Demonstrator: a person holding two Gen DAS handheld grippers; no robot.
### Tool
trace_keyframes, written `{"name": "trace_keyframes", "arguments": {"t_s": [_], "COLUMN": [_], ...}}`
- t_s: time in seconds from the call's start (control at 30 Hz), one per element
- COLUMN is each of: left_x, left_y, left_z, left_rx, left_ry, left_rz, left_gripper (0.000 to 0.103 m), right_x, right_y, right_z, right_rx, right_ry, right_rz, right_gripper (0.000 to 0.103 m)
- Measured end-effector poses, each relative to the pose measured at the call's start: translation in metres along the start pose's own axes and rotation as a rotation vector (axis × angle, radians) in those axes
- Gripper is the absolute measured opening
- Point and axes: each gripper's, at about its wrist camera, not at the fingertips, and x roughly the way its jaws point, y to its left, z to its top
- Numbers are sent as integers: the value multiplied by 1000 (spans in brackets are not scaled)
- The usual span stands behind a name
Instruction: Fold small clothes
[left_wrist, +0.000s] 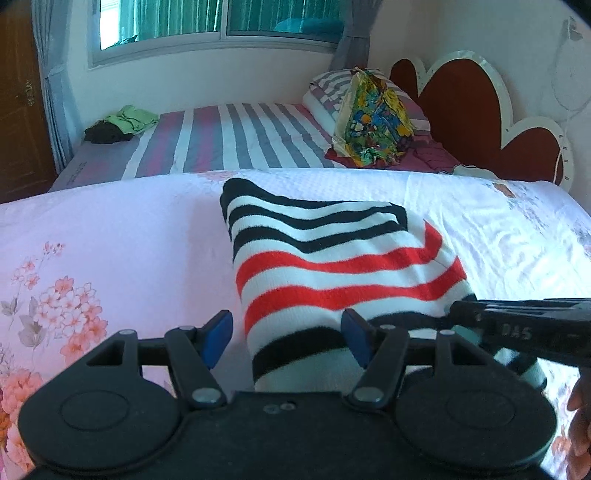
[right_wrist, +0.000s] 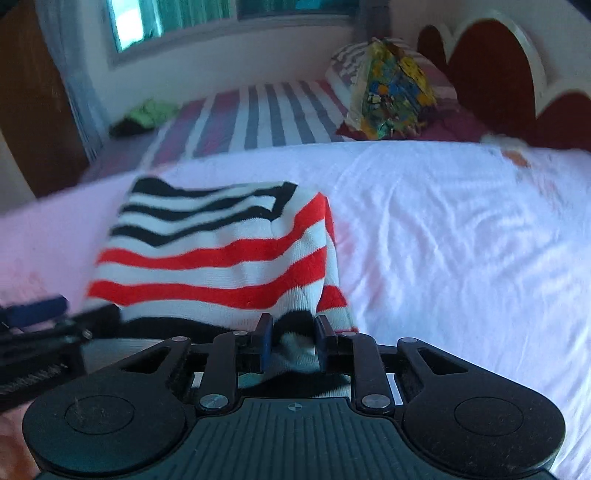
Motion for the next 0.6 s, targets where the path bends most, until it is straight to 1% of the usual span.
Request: {"name": "trace_keyframes", "arguments": {"t_s": [0.07,0.1,0.17,0.23,0.33,0.4,0.47,0.53,0.6], "left_x": [-2,-4,-8,-11,-11,-8,-4,-2,-3], "left_y": [1,3,7,11,15,13,12,9,7], "left_z": [-2,-3,-7,-10,-16,-21,-25,-27,-30], "left_rx": [-3,-22,-63,-88,-90,-91,-107,-124,-144], "left_ry": [-6,-10,-4,-3,-12,-9,5,17,14], "left_rz": [-8,-12,-33,-47,-74,-84,-96,-104,-99], "left_gripper": [64,64,64,67,67,69,69,69,69], "right_x": [-8,-12,-18,-22,-23,-19,-12,-9,-10], "right_y": [-6,-11,-23,-36,-50,-53,-55,-51,-51], "right_z": [-5,-8,-12,-14,-9,-9,-10,-14,-13], "right_rx": [11,29,82,113,140,140,107,50,29], "right_ry": [-14,-19,-17,-21,-9,2,13,13,21], "right_rz": [33,59,132,183,275,254,259,259,298], "right_gripper": [23,23,23,24,28,42,43,42,22]}}
